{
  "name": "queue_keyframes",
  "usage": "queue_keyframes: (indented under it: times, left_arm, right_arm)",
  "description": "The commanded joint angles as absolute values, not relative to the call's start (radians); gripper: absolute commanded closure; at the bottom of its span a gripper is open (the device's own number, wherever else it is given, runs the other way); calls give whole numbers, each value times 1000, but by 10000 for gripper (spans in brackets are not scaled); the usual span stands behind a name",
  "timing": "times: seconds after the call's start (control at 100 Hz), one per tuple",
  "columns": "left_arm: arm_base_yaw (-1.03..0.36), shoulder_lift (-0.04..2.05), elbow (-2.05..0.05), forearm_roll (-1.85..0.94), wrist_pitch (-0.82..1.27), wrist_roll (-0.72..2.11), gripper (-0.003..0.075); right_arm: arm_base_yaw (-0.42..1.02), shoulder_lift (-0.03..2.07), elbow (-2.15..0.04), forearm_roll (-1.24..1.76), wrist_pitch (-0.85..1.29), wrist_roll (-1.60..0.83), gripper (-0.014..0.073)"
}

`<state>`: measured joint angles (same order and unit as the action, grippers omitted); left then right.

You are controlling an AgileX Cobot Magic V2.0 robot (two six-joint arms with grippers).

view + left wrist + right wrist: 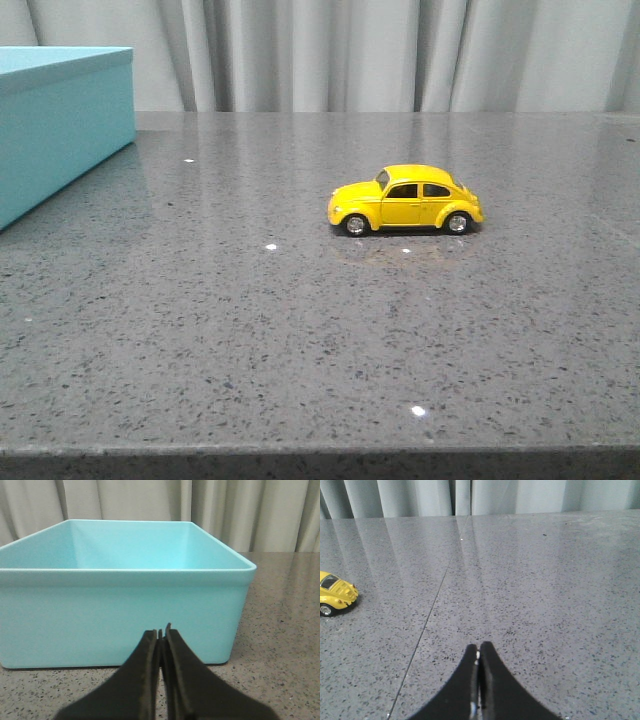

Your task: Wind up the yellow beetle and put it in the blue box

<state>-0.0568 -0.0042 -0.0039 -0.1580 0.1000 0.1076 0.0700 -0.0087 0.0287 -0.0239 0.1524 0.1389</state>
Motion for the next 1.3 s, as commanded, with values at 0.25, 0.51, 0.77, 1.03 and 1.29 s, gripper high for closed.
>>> queue_keyframes:
  times: [0.25,0.51,0.77,1.03,1.29]
  left_arm:
    - [-65,-36,40,-169,33,107,741]
    - [-65,-36,40,-169,33,107,741]
    - [-65,-36,40,-169,17,107,741]
    - [-65,-36,40,-169,14,107,741]
    - [-65,-36,36,-169,-83,107,741]
  right_arm:
    - [64,-31,8,-25,68,127,652]
    - [64,-31,8,-25,68,127,652]
    - [64,-31,8,-25,68,127,652]
    - [64,-31,8,-25,47,127,652]
    - [64,-30,3,-25,23,127,652]
